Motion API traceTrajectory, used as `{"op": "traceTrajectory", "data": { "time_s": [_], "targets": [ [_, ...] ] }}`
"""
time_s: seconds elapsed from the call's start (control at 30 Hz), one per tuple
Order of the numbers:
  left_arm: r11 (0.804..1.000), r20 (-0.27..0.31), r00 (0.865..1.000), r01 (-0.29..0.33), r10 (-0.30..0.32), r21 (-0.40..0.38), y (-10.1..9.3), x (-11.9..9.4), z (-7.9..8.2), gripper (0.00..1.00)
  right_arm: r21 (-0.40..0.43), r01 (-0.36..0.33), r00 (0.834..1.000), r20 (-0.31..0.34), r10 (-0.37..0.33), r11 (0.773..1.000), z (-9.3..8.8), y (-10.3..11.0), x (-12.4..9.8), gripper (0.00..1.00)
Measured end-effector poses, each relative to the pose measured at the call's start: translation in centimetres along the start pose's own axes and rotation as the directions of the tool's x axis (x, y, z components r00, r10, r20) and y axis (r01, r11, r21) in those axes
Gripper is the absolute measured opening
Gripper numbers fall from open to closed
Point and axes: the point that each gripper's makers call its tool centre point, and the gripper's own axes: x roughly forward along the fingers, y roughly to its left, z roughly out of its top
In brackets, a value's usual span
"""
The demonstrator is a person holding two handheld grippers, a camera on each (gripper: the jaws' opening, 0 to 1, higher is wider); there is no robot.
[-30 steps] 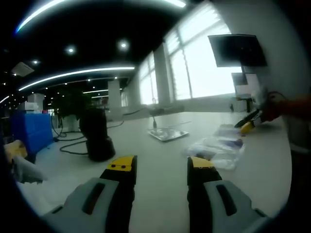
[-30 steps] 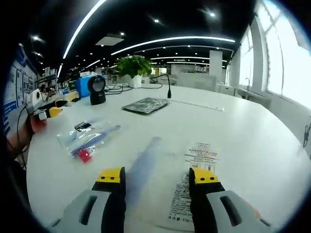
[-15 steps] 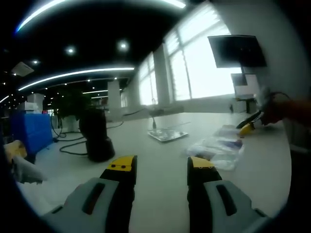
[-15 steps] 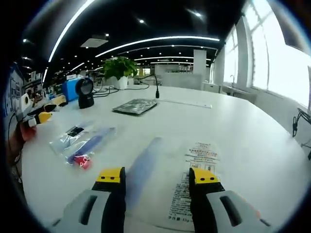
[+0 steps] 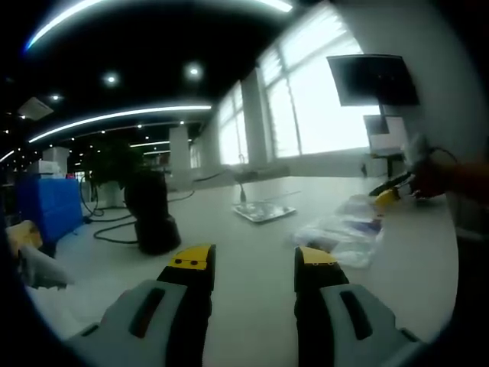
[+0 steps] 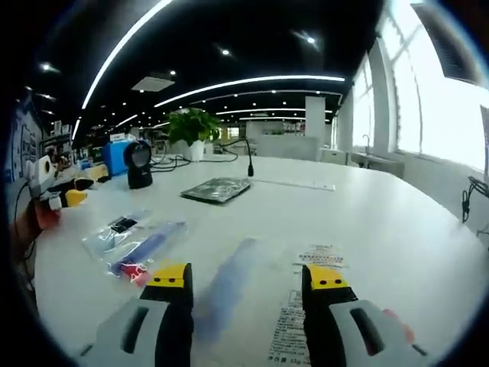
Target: Clip sheet goods on table flip sheet goods clip sheet goods scan sheet goods put sheet goods back to table
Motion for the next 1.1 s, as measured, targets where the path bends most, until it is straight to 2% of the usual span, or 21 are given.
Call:
{"op": "traceTrajectory", "data": {
  "time_s": [0.2,0.37,0.5,0.6,0.7,0.9,1.03,1.1],
  "targets": [
    [1.0,0.001,1.0,0.001,-0.001,0.001,-0.1,0.0,0.0,0.34,0.002,-0.009,1.0,0.01,0.009,1.0,1.8,-1.7,-0.2,0.5],
    [1.0,0.004,1.0,-0.001,0.001,0.0,-0.1,-0.1,0.1,0.34,-0.052,0.008,1.0,-0.018,-0.009,0.999,2.4,-5.9,0.4,0.47],
    [1.0,0.005,1.0,-0.001,0.001,0.0,-0.2,-0.1,0.2,0.34,-0.016,0.051,0.998,-0.024,-0.051,0.999,2.6,-9.4,1.0,0.43],
    [1.0,0.005,1.0,-0.003,0.003,0.0,-0.2,-0.1,0.2,0.34,0.005,0.063,0.998,-0.028,-0.063,0.998,2.7,-10.8,1.3,0.43],
    [1.0,0.005,1.0,-0.003,0.003,-0.001,-0.2,-0.1,0.2,0.34,0.019,0.059,0.997,-0.042,-0.058,0.998,2.8,-11.9,1.7,0.43],
    [1.0,0.004,1.0,-0.003,0.003,0.0,-0.2,-0.2,0.2,0.34,-0.018,0.064,0.995,-0.07,-0.065,0.998,2.9,-13.3,2.1,0.42],
    [1.0,0.003,1.0,-0.002,0.002,0.001,-0.2,-0.2,0.2,0.34,-0.09,0.075,0.987,-0.133,-0.086,0.993,1.7,-14.3,2.4,0.36],
    [1.0,0.003,1.0,-0.004,0.004,0.001,-0.1,-0.2,0.2,0.34,-0.116,0.081,0.986,-0.139,-0.097,0.99,1.4,-14.5,2.8,0.34]
  ]
}}
